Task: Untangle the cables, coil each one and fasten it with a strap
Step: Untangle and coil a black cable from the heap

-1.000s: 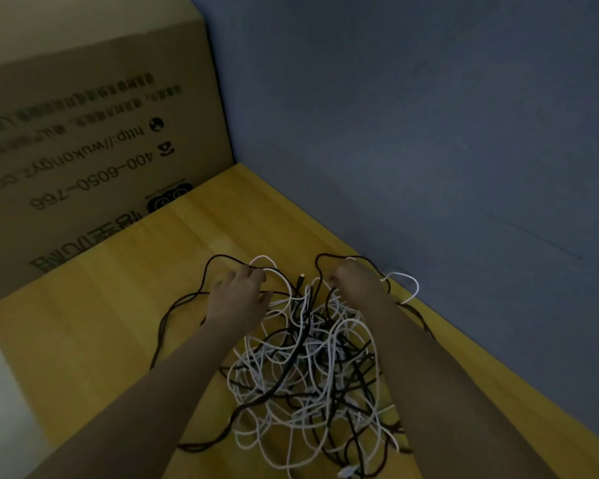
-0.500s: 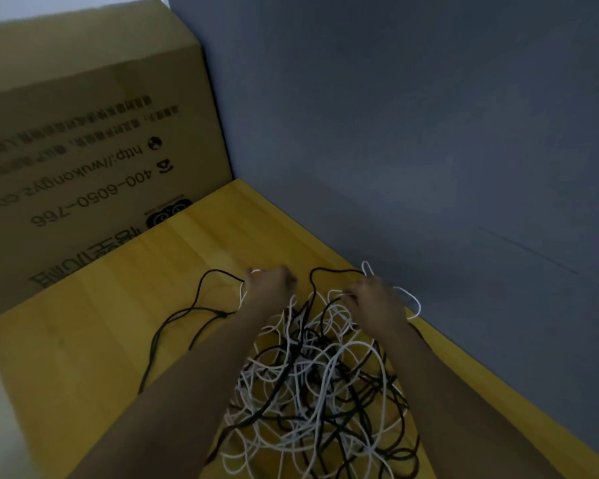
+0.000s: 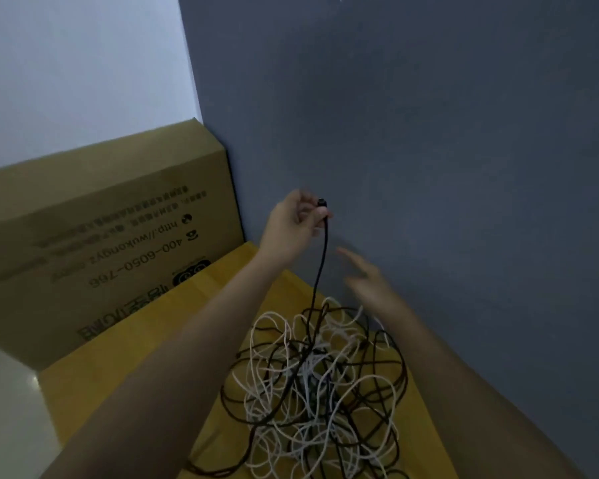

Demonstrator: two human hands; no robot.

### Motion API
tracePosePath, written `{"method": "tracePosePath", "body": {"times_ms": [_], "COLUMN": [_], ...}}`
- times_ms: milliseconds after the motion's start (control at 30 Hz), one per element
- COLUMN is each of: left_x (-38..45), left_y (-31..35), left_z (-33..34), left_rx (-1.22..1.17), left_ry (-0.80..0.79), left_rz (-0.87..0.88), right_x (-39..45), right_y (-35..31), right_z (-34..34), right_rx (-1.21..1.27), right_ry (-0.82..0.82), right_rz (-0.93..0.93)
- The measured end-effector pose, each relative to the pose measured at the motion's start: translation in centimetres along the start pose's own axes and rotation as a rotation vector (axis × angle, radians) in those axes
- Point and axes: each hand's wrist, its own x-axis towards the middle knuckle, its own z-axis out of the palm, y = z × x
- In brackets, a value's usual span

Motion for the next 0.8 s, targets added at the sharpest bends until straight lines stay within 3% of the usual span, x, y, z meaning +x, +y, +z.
{"method": "tracePosePath", "body": {"times_ms": [100, 200, 267, 367, 433, 533, 667, 733, 800], "left_x": [0.6, 1.9, 3.1, 4.5, 5.2, 6.6, 7.8, 7.9, 7.9], "left_y": [3.4, 7.1, 8.8, 9.4, 9.3, 10.1, 13.1, 15.7, 19.1], "left_z": [-0.6, -1.9, -3.4, -5.9, -7.3, -8.5, -9.3, -9.3, -9.3], "left_rx": [-0.016, -0.235, -0.469, -0.729, -0.656, -0.26, 0.118, 0.144, 0.043], "left_ry": [-0.011, 0.071, 0.141, 0.177, 0.09, -0.07, -0.344, -0.44, -0.436], "left_rz": [0.058, 0.054, -0.009, -0.094, -0.108, -0.058, 0.128, 0.221, 0.302], "right_x": [-1.8, -4.8, -5.3, -4.8, -4.7, -4.9, -4.0, -4.5, -5.9], "right_y": [-4.9, -6.4, -7.7, -11.9, -15.5, -21.0, -24.8, -27.1, -30.8], "right_z": [0.7, 1.3, 0.5, -1.7, -3.7, -5.6, -6.7, -7.7, -9.3], "right_rx": [0.135, 0.284, 0.263, 0.228, 0.289, 0.256, -0.062, -0.205, -0.22], "right_ry": [-0.058, 0.05, 0.197, 0.593, 0.82, 1.012, 0.96, 0.944, 1.018], "right_rz": [-0.056, -0.071, -0.09, -0.162, -0.252, -0.354, -0.271, -0.276, -0.331]}}
